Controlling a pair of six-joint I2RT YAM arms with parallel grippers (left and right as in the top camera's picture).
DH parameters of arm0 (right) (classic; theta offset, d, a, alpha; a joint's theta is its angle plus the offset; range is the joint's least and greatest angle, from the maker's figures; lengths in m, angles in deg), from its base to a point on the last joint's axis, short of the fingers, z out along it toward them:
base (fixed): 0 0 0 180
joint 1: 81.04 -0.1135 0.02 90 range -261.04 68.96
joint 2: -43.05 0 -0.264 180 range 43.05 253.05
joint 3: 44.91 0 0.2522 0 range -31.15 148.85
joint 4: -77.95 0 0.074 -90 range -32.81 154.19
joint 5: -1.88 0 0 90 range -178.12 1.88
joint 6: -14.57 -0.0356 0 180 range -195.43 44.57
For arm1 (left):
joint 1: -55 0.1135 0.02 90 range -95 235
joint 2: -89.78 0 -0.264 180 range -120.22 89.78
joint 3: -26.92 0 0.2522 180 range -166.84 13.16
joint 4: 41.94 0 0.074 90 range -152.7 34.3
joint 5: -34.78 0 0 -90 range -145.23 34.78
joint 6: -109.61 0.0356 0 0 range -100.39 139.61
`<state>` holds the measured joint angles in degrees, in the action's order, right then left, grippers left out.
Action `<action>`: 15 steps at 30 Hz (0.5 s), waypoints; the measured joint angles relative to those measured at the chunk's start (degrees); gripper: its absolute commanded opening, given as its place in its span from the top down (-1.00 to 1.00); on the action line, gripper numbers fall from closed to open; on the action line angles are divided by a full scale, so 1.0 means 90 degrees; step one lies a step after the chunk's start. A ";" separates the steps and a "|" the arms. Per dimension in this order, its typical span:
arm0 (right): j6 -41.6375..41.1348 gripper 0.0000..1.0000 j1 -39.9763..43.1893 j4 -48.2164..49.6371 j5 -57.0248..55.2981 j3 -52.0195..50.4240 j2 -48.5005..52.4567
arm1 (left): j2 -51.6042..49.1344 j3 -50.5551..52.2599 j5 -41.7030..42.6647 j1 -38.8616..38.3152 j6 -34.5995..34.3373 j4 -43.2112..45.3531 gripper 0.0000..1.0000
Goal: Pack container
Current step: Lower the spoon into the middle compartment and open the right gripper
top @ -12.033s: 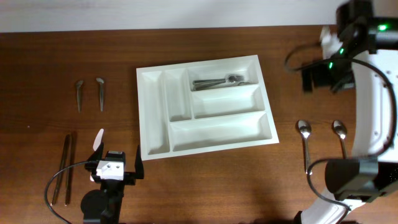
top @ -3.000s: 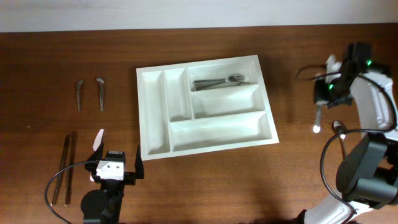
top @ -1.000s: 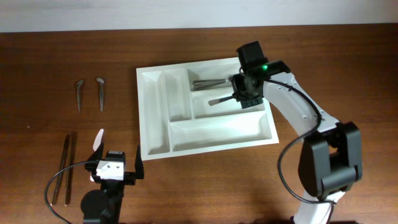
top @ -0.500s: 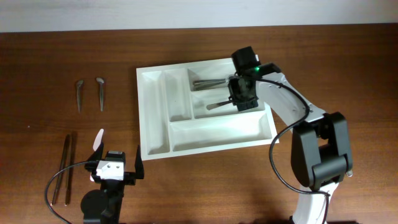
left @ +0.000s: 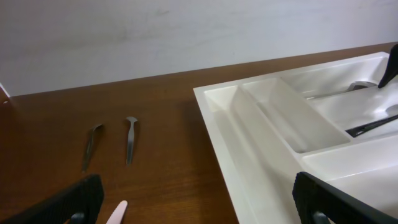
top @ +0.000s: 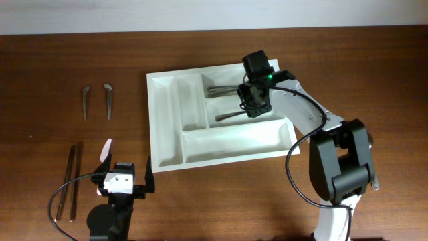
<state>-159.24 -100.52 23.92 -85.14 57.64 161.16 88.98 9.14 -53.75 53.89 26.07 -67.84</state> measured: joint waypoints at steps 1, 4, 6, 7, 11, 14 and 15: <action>0.0158 -0.07 0.0000 0.0002 0.0002 0.0002 0.0000 | 0.0002 0.0000 0.0000 0.0000 0.0000 0.0000 -0.99; 0.0685 -0.25 0.0032 -0.0087 0.0005 0.0121 0.0017 | 0.0000 0.0000 0.0000 0.0000 0.0000 0.0000 -0.98; 0.1078 -0.38 0.0073 -0.0287 0.0005 0.0379 0.0029 | 0.0000 0.0000 0.0000 0.0000 0.0000 0.0000 -0.98; 0.1411 -0.49 0.0117 -0.0406 0.0005 0.0590 0.0029 | 0.0000 0.0000 0.0000 0.0000 0.0000 0.0000 -0.98; 0.2788 -0.71 0.0393 -0.1083 0.0000 0.1574 0.0029 | 0.0002 0.0000 0.0000 0.0000 0.0000 0.0000 -0.98; 0.4136 -0.94 0.0743 -0.2042 -0.0143 0.2535 0.0017 | 0.0002 0.0000 0.0000 0.0000 0.0000 0.0000 -0.98; 0.4563 -0.98 0.0869 -0.2407 -0.0243 0.2820 0.0002 | 0.0000 0.0000 0.0000 0.0000 0.0000 0.0000 -0.98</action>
<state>-118.17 -92.70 2.26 -87.33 83.02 161.18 88.98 9.14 -53.75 53.89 26.07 -67.84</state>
